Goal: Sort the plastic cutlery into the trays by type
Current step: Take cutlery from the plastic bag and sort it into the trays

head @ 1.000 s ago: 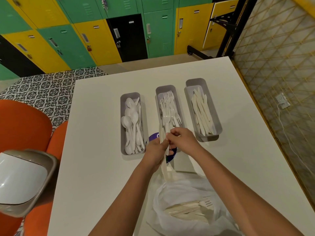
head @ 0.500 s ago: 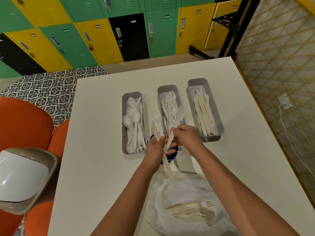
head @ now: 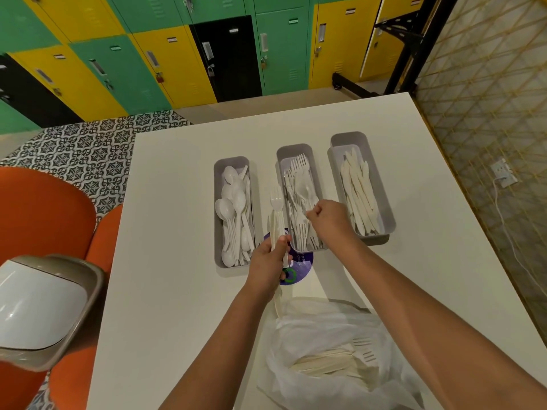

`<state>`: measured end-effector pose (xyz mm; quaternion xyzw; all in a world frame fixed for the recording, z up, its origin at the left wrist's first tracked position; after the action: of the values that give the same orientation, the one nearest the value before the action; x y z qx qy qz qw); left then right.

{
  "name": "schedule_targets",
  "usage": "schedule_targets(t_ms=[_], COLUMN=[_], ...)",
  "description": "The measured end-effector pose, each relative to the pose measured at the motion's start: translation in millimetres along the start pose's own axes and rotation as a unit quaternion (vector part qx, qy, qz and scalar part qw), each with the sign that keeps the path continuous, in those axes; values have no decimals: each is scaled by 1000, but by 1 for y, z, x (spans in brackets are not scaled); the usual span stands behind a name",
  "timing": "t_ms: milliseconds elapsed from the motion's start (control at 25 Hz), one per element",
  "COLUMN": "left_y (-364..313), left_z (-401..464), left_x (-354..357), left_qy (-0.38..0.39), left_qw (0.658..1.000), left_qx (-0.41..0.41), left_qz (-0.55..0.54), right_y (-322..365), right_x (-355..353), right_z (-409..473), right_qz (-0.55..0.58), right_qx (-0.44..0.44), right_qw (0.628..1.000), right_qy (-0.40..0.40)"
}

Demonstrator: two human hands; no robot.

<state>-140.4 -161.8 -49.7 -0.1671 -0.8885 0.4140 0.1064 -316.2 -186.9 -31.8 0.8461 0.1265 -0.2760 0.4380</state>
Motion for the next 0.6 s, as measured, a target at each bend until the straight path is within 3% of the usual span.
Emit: schedule_targets(t_ms=[120, 200, 320, 400, 600], left_y=[1, 1, 2, 3, -1], left_z=[1, 2, 5, 5, 0], left_x=[-1, -1, 2, 5, 4], left_qy=[2, 1, 8, 20, -6], left_qw=[1000, 1000, 1000, 1000, 1000], left_qx=[-10, -12, -4, -2, -27], left_qz=[-18, -17, -1, 3, -15], right_y=[6, 12, 14, 11, 2], right_x=[-6, -1, 36, 49, 12], right_z=[-5, -13, -25, -30, -27], right_qz=[-21, 25, 139, 152, 132], right_qx=[-27, -57, -61, -46, -6], right_qw=[999, 998, 985, 981, 991], right_qy=[-33, -30, 84, 111, -17])
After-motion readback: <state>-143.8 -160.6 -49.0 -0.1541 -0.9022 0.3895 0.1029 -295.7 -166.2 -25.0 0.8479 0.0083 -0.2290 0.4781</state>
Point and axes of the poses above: each hand's wrist, its own z-axis towards the middle knuckle, its own x-axis out of the palm, y = z × x, the point moved 10 cm from there along z, towards the middle knuckle, and after that the axes turned 9 degrees about y, right-handed, at the moved point
